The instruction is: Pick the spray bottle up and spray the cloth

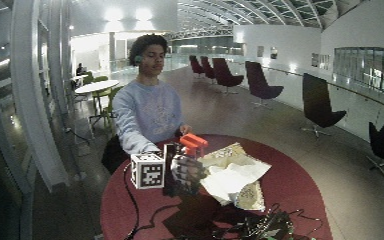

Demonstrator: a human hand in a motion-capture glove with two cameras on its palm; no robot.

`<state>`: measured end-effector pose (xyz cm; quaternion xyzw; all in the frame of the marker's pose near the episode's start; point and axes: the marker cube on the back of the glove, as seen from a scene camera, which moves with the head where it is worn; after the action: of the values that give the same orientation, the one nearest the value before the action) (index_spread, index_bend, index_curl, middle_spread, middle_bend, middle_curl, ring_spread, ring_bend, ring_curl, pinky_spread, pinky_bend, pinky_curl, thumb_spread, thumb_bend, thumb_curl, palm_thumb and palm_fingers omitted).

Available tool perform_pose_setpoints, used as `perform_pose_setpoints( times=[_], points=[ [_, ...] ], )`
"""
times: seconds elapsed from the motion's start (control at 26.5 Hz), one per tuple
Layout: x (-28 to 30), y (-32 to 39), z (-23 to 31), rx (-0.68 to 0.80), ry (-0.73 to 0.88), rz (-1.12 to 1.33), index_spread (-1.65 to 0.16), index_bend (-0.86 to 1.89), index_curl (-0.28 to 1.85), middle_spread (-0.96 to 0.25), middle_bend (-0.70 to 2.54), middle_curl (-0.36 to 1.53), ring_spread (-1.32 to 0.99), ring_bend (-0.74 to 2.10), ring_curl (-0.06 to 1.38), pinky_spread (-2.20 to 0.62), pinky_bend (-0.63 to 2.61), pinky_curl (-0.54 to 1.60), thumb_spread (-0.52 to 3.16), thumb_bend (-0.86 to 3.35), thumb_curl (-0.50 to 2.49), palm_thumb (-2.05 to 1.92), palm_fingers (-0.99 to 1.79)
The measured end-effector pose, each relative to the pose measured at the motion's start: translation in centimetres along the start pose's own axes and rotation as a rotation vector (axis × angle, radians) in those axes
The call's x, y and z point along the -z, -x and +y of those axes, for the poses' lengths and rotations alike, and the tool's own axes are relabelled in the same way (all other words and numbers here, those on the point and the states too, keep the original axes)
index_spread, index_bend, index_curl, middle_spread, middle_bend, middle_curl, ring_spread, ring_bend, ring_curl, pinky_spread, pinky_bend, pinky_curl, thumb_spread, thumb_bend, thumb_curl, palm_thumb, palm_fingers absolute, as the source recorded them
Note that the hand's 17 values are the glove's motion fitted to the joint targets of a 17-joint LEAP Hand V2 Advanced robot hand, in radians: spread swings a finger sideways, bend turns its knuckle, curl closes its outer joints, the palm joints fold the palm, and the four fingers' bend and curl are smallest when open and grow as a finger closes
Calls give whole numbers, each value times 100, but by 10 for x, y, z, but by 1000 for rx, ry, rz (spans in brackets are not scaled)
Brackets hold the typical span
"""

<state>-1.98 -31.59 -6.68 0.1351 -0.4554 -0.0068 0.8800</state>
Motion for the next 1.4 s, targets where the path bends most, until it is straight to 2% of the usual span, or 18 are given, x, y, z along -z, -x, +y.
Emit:
perform_pose_setpoints(
  times=[0.53, 0.94, 1.4],
  points=[
    [-42, 28, 26, -287, 502, 193, -18, 18, 47, -7, 38, 47, -5, 51, 39, 22, 19, 30, 74, -2, 58, 93, 119],
    [-65, 24, 15, -405, 591, 316, -17, 18, 50, -6, 37, 48, -4, 51, 40, 23, 19, 32, 73, -3, 60, 93, 117],
    [-68, 24, 22, -450, 666, 410, -17, 18, 52, -6, 37, 49, -4, 51, 40, 24, 18, 32, 74, -3, 62, 92, 117]
  ],
)
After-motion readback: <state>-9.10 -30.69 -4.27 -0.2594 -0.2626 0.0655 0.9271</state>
